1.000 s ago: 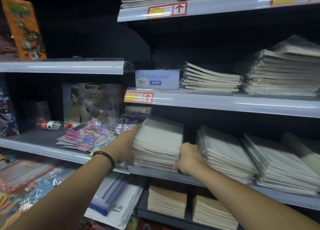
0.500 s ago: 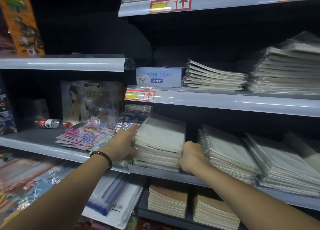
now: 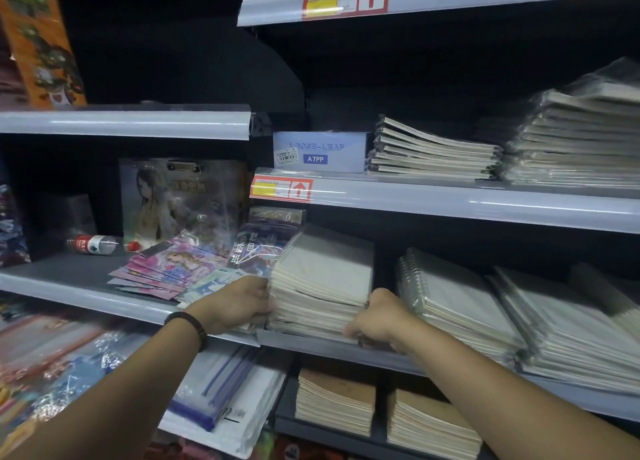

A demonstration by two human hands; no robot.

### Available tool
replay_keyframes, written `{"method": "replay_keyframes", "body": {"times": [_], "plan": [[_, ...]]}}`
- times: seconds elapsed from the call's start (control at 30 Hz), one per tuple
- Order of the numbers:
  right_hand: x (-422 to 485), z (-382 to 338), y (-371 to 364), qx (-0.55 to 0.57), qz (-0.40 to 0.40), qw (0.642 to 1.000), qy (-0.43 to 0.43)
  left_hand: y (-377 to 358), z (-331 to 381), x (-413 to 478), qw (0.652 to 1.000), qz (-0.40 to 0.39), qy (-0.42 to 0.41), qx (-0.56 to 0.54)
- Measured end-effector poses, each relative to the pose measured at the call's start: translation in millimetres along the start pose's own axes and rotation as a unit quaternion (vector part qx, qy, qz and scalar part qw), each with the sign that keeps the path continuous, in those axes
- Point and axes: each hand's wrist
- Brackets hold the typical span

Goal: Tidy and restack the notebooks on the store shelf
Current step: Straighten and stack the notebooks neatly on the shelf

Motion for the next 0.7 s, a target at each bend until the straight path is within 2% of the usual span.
{"method": "replay_keyframes", "body": {"times": [0.1,0.3,0.4,0.5,0.6,0.7], "plan": [[4.9,3.3,-3.3,0.032,0.001,0.999,0.004,-1.4,-6.2,-2.6,0.999,0.016,-0.031,0.008],[7.4,-0.3,-1.5,-0.051,-0.001,0.999,0.015,-5.0,-7.5,-3.9,0.991,0.091,-0.059,0.081],[5.8,-3.8,0.8,-0.050,-0.002,0.999,0.011,-7.1,-10.4,-3.5,0.986,0.117,-0.047,0.105],[4.5,-8.1,2.8,0.062,-0.014,0.998,-0.010,-6.3,-11.1,-0.8,0.978,0.134,-0.036,0.154],[6.3,-7.0,4.6,0.185,-0.030,0.981,-0.040,-12.9,-4.6,-1.6,0.970,0.147,-0.041,0.188],[11.4,-3.6,7.3,0.246,-0.068,0.965,-0.065,-14.3,0.3,-5.2,0.944,0.171,-0.046,0.279]]}}
Point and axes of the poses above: each hand's wrist, its own x-axis towards the middle knuckle, its own y-axis out of the back of the hand, z = x × y, and after that the axes turned 10 degrees about y, right-handed
